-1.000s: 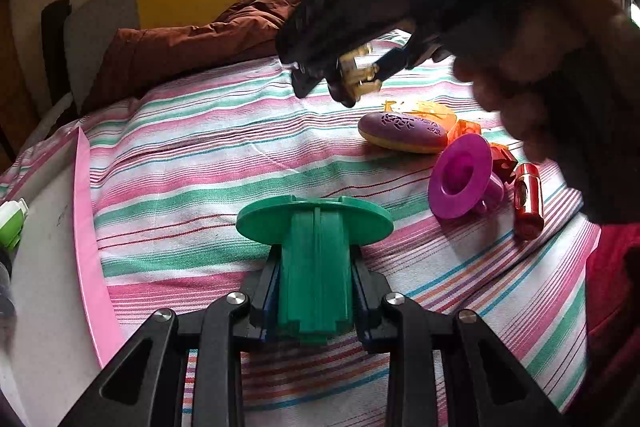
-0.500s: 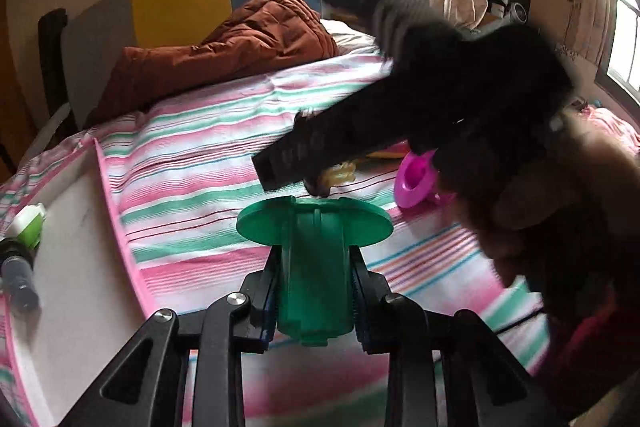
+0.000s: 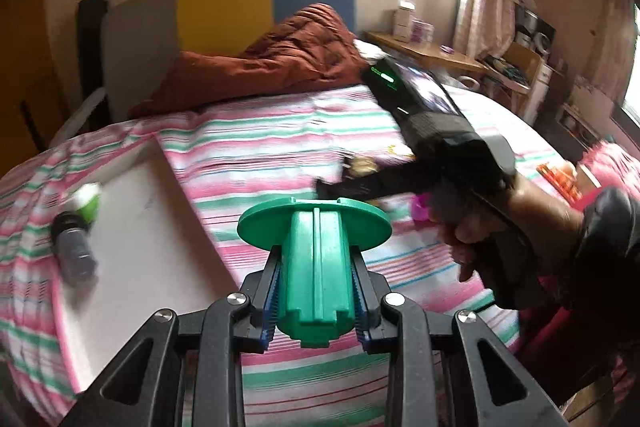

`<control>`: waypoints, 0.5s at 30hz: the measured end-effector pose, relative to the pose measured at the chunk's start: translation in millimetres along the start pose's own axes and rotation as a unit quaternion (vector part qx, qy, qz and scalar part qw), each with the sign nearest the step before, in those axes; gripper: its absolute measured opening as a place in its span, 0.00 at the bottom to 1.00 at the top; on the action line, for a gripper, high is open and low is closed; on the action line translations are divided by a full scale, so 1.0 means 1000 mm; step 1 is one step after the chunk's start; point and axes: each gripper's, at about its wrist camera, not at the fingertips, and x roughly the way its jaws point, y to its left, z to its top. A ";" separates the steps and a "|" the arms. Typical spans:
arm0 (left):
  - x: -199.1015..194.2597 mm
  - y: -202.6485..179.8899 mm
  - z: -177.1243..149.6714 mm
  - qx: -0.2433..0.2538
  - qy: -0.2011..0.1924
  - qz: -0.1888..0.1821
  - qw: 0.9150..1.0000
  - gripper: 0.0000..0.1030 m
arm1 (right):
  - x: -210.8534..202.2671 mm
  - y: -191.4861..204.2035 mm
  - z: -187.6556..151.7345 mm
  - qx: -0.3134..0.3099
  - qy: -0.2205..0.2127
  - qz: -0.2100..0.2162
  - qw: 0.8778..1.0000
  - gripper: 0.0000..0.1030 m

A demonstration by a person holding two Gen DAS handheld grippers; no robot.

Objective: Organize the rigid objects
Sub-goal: 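Lower the green stand into the tray and open the left gripper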

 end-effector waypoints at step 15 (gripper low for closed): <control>-0.021 0.064 0.004 -0.071 0.003 0.083 0.994 0.29 | 0.008 0.007 -0.004 -0.027 -0.003 -0.031 0.999 0.57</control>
